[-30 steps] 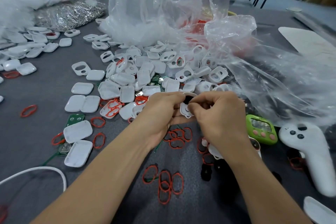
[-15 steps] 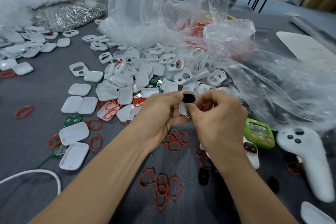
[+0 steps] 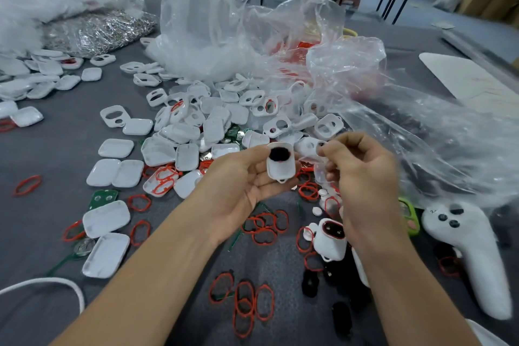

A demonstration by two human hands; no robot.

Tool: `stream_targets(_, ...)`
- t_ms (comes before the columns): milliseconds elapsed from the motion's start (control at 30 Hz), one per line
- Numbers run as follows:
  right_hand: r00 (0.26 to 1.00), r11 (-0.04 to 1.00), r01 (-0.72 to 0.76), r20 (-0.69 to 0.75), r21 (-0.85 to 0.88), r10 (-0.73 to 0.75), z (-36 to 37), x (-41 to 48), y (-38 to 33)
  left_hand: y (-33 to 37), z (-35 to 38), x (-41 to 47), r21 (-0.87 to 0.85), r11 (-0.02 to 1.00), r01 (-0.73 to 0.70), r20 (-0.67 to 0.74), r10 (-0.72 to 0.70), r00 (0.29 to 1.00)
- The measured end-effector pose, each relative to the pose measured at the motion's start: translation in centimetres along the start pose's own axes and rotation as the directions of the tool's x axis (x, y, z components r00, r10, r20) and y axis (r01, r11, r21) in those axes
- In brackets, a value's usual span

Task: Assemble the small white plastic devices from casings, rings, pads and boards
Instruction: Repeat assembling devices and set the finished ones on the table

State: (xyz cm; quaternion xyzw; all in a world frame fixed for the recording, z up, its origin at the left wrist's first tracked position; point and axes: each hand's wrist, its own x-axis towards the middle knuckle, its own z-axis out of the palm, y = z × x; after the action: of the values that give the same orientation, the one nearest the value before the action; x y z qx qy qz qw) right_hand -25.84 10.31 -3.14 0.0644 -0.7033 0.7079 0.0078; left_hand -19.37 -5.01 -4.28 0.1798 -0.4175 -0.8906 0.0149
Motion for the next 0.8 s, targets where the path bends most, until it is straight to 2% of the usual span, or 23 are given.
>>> stream_targets(100, 0.996, 0.985, 0.068, 0.076, -0.157, -0.056, 0.2, -0.1, 0.6, -0.3, -0.2, 0.3, 0.085, 0.995, -0.043, -0.051, 0.048, 0.998)
stream_targets(233, 0.987, 0.977, 0.092, 0.145, -0.195, -0.064, 0.5, -0.2, 0.7, -0.6, 0.0, 0.3, 0.217, 0.971, -0.095, -0.142, 0.128, 0.982)
stream_targets(500, 0.981, 0.939, 0.150, 0.164, -0.310, -0.102, -0.3, 0.0, 0.3, -0.3, 0.1, -0.1, 0.283, 0.947, -0.154, -0.185, 0.211, 0.960)
stream_targets(600, 0.976, 0.906, 0.191, 0.169, -0.377, -0.136, -1.0, 0.5, -0.9, 0.1, -0.1, -0.1, 0.244, 0.957, -0.157, -0.209, 0.209, 0.955)
stream_targets(667, 0.973, 0.834, 0.205, 0.195, -0.511, -0.120, -1.7, 1.5, -1.7, 0.4, -0.3, 0.1, 0.176, 0.974, -0.143, -0.237, 0.183, 0.954)
stream_targets(800, 0.953, 0.614, 0.255, 0.302, -0.747, -0.029, -1.1, 3.7, -3.0, 0.9, -0.3, 0.4, 0.030, 0.994, -0.107, -0.254, 0.111, 0.961)
